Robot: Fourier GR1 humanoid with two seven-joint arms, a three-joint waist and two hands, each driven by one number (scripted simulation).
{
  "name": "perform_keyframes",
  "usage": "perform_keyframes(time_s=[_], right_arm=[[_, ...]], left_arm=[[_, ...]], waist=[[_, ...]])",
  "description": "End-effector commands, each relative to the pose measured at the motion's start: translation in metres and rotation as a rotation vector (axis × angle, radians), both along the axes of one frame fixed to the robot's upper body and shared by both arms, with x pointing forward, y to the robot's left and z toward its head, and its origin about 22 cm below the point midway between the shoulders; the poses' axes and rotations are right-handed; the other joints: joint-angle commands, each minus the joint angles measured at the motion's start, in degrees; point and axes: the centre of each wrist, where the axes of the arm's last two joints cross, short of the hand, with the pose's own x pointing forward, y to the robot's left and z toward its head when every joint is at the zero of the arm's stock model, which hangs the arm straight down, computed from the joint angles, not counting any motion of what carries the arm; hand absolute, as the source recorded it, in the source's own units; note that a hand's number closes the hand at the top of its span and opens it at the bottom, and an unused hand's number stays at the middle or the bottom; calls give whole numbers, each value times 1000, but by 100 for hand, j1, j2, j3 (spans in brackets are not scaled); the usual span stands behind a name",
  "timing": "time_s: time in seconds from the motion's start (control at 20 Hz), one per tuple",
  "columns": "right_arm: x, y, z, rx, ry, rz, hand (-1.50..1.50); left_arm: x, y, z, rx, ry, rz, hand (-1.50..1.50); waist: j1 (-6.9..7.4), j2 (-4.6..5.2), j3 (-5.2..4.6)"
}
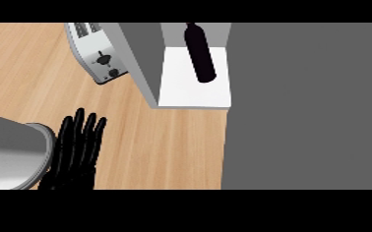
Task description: Pick up the wine, place it into the cabinet and close the cabinet
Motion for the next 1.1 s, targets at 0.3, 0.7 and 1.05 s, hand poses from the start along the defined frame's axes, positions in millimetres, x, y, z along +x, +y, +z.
perform_keyframes(time_s=[0.3,0.7,1.05], right_arm=[[-35,43,15,85,87,186,150],[-39,101,23,79,56,194,150],[-24,151,38,8,-39,166,150]], left_arm=[[-40,64,22,0,-24,84,-150],[-59,117,15,12,-28,109,-150],[-64,140,30,22,-47,101,-150]], waist=[[24,-9,-7],[39,-31,-13],[82,-8,-12]])
